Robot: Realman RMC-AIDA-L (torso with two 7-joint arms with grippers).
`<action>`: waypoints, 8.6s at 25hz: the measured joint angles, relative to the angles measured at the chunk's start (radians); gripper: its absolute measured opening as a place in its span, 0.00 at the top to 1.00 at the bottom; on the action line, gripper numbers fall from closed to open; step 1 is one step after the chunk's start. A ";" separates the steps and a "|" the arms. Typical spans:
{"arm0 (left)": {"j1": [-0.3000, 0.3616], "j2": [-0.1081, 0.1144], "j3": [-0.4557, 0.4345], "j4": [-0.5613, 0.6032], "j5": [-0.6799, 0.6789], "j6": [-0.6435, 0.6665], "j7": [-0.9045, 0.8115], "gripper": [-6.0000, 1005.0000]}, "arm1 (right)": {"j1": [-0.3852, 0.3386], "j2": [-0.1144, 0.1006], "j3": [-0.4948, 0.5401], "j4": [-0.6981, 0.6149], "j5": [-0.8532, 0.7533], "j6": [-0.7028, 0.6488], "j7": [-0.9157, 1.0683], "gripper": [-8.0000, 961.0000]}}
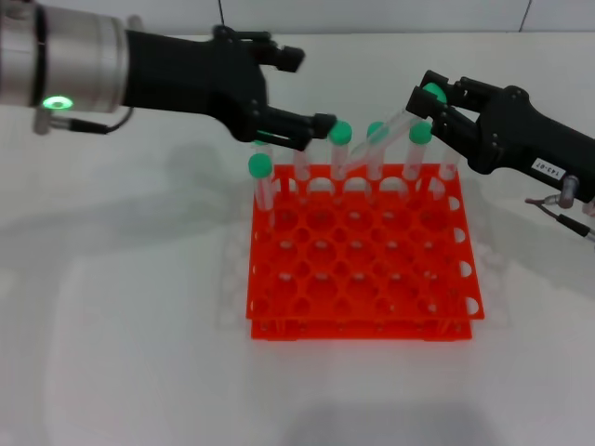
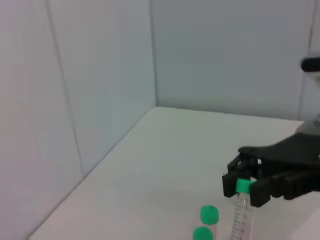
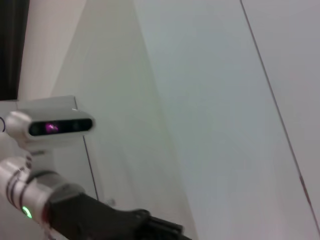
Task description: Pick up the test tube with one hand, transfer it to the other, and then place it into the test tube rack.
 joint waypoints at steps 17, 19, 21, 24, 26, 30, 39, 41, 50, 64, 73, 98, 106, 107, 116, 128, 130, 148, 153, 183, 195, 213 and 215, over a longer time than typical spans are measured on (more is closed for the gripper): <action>0.365 -0.001 -0.109 0.233 -0.011 0.124 -0.060 0.11 | 0.009 -0.014 -0.082 -0.147 -0.046 0.022 0.082 0.73; 0.383 -0.001 -0.140 0.228 0.002 0.153 -0.057 0.11 | 0.009 -0.015 -0.082 -0.189 -0.081 0.038 0.103 0.73; 0.402 -0.001 -0.160 0.223 0.030 0.171 -0.051 0.11 | 0.008 -0.014 -0.082 -0.224 -0.107 0.051 0.122 0.73; 0.421 -0.002 -0.170 0.197 0.084 0.175 -0.031 0.11 | 0.007 -0.013 -0.083 -0.264 -0.133 0.066 0.147 0.73; 0.424 -0.002 -0.170 0.171 0.104 0.172 -0.016 0.11 | 0.011 -0.014 -0.087 -0.277 -0.143 0.075 0.159 0.73; 0.428 -0.004 -0.170 0.112 0.130 0.136 0.036 0.11 | 0.025 -0.012 -0.093 -0.297 -0.169 0.096 0.178 0.73; 0.422 -0.005 -0.167 0.012 0.125 0.117 0.185 0.11 | 0.079 -0.009 -0.100 -0.303 -0.228 0.140 0.234 0.73; 0.422 -0.005 -0.165 0.007 0.126 0.117 0.205 0.11 | 0.085 -0.009 -0.110 -0.307 -0.234 0.159 0.246 0.73; 0.426 -0.007 -0.164 -0.027 0.089 0.118 0.333 0.11 | 0.111 -0.007 -0.141 -0.338 -0.281 0.213 0.301 0.73; 0.427 -0.004 -0.198 -0.116 0.015 0.106 0.468 0.11 | 0.116 -0.006 -0.169 -0.351 -0.286 0.286 0.311 0.73; 0.423 -0.005 -0.198 -0.117 0.021 0.084 0.466 0.11 | 0.128 -0.006 -0.202 -0.354 -0.293 0.320 0.325 0.73; 0.399 -0.004 -0.195 -0.140 0.031 0.065 0.465 0.11 | 0.182 -0.006 -0.253 -0.370 -0.359 0.376 0.366 0.73; 0.397 -0.003 -0.194 -0.142 0.031 0.060 0.465 0.11 | 0.198 -0.006 -0.268 -0.379 -0.398 0.389 0.388 0.73; 0.398 -0.003 -0.194 -0.142 0.031 0.058 0.465 0.11 | 0.199 -0.006 -0.270 -0.379 -0.398 0.389 0.388 0.73; 0.390 -0.003 -0.191 -0.145 0.032 0.053 0.465 0.11 | 0.211 -0.006 -0.277 -0.379 -0.415 0.392 0.398 0.73; 0.372 -0.005 -0.191 -0.160 0.056 0.053 0.464 0.11 | 0.220 -0.006 -0.289 -0.378 -0.428 0.409 0.414 0.72; 0.371 -0.005 -0.191 -0.163 0.056 0.053 0.463 0.11 | 0.219 -0.006 -0.288 -0.379 -0.428 0.410 0.414 0.71; 0.360 -0.004 -0.191 -0.168 0.052 0.053 0.462 0.11 | 0.147 -0.007 -0.279 -0.443 -0.416 0.383 0.414 0.46; 0.355 -0.004 -0.191 -0.168 0.049 0.053 0.462 0.11 | 0.066 -0.011 -0.254 -0.520 -0.417 0.319 0.416 0.45; 0.183 0.042 -0.280 -0.380 0.047 0.187 0.492 0.11 | -0.163 -0.055 -0.118 -0.457 -0.479 0.143 0.230 0.09; 0.139 0.086 -0.327 -0.490 0.057 0.233 0.531 0.11 | -0.150 -0.065 -0.115 -0.456 -0.540 0.131 0.278 0.09; 0.138 0.081 -0.327 -0.490 0.058 0.205 0.539 0.11 | -0.148 -0.069 -0.112 -0.456 -0.546 0.143 0.284 0.09; 0.139 0.080 -0.327 -0.490 0.058 0.198 0.539 0.11 | -0.148 -0.068 -0.111 -0.456 -0.545 0.148 0.284 0.09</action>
